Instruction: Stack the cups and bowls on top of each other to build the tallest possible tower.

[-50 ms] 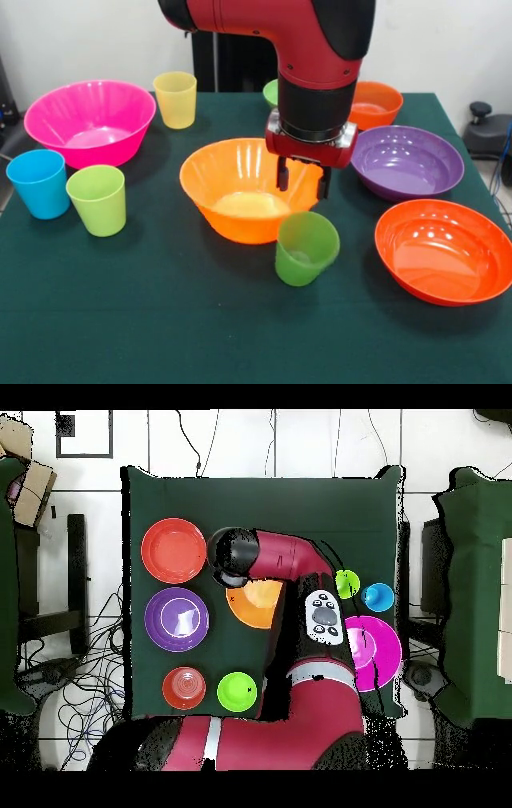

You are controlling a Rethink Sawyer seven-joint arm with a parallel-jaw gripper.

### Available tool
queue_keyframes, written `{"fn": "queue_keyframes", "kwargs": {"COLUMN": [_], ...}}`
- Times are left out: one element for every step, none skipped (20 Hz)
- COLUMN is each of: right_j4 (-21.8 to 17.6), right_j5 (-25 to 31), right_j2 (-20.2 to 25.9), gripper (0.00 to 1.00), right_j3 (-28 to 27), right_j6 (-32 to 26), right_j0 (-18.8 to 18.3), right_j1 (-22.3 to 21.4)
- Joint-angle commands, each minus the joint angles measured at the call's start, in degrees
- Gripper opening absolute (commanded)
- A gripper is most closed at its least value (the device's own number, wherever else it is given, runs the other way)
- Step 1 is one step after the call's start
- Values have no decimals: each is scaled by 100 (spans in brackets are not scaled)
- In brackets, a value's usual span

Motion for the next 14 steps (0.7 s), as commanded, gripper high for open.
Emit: {"fn": "queue_keyframes", "kwargs": {"right_j4": [-344,-337,-337,-331,-329,-331,-324,-327,-316,-292,-278,-253,-232,-205], "right_j5": [300,291,289,301,328,379,383,351,330,315,251,204,184,170], "right_j2": [563,562,561,564,547,535,540,542,568,598,618,629,635,631], "gripper": [100,100,100,100,100,100,100,100,100,100,100,100,100,100], "right_j3": [-197,-187,-180,-178,-187,-207,-200,-191,-152,-65,57,190,321,498], "right_j6": [-504,-488,-480,-474,-451,-445,-443,-437,-452,-450,-430,-390,-357,-310], "right_j0": [-78,-79,-77,-82,-70,-64,-68,-71,-86,-96,-92,-79,-64,-41], "right_j1": [134,130,127,124,125,127,121,118,108,72,11,-69,-162,-290]}}
